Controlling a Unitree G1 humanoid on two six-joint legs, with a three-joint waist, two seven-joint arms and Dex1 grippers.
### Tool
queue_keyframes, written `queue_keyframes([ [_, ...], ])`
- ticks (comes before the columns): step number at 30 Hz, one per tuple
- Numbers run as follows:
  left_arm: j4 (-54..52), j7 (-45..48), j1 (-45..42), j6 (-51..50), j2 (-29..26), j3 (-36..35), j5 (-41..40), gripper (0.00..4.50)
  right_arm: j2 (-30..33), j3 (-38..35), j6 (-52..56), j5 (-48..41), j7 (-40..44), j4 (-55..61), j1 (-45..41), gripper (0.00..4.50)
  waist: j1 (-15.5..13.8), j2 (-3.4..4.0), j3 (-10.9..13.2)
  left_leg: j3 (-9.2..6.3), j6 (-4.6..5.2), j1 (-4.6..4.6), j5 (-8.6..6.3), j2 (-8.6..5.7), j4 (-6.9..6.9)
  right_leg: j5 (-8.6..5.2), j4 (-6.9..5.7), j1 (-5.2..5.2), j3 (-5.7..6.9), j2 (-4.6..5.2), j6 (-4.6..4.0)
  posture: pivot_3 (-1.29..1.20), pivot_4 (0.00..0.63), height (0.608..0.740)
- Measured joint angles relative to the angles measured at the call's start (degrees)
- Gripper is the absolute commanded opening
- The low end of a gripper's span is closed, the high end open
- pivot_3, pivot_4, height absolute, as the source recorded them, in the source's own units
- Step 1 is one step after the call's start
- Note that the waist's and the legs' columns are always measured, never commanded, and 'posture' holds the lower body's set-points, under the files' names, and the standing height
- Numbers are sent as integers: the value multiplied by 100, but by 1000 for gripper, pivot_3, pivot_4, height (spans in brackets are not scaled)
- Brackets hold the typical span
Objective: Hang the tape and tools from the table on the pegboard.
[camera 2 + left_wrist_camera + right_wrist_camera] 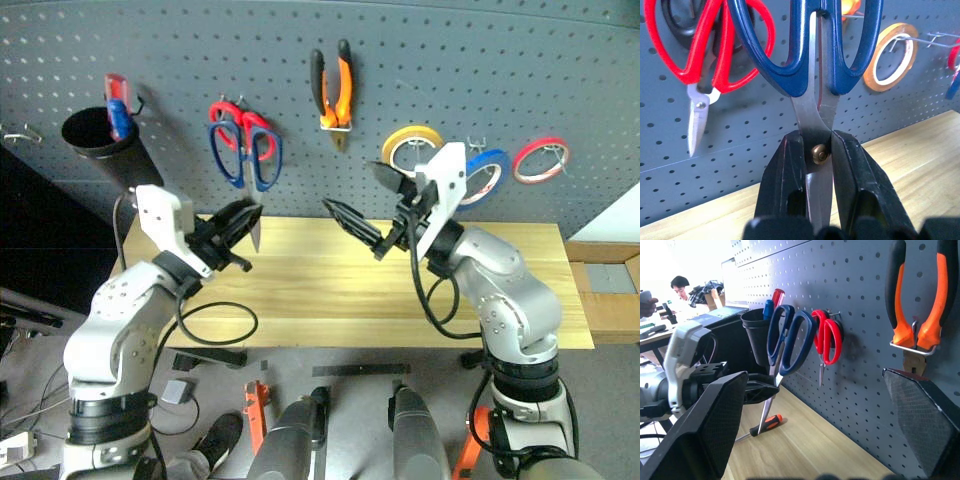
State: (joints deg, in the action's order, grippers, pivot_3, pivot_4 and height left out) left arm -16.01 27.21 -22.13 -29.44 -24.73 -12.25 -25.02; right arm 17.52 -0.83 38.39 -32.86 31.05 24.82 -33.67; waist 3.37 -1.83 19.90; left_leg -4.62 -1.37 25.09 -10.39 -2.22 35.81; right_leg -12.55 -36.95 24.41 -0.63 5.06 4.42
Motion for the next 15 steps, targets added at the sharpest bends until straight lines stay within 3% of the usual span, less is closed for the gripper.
queue_keyframes([
  [15, 297, -26, -62, 434, -50, -183, -78, 457, 52, 52, -23, 19, -18, -21, -4, 4500, 4, 0, 0, 2, 0, 0, 0, -1, 1, 1, -3, 1, -6, 2, -1, -100, 291, 740],
])
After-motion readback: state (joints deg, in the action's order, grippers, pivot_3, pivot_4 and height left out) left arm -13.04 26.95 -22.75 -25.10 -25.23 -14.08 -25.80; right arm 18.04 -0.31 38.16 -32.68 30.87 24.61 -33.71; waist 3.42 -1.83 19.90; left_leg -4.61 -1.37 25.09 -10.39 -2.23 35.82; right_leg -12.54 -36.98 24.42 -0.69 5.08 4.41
